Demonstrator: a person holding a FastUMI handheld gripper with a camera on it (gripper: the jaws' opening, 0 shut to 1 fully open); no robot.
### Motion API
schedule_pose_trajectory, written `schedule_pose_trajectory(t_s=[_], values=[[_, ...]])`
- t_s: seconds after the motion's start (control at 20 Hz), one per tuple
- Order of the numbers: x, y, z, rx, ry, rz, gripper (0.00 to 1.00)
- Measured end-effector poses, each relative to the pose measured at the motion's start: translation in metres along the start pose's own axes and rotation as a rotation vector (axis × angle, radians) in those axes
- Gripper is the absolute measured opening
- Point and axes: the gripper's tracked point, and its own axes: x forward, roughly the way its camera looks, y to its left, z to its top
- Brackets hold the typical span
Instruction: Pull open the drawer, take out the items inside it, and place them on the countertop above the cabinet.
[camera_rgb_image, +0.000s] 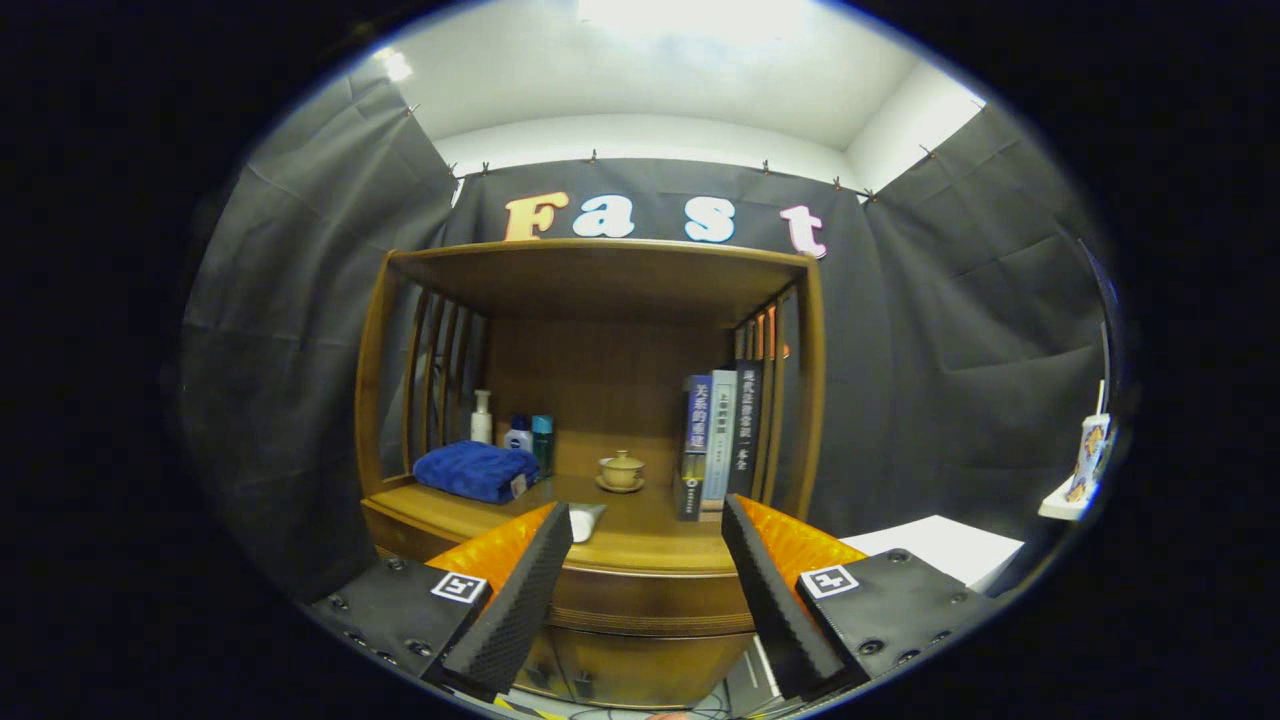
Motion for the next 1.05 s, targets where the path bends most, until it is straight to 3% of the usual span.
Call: schedule_pose_trajectory(t_s=[0.15, 0.3, 0.55, 1.05], values=[[-0.003, -0.029, -0.007, -0.044, 0.003, -0.019, 0.98], [-0.009, -0.043, -0.016, -0.001, 0.008, -0.014, 0.98], [-0.012, -0.077, -0.038, -0.024, -0.016, -0.077, 0.98], [-0.012, -0.106, -0.074, -0.06, -0.039, -0.128, 0.98]])
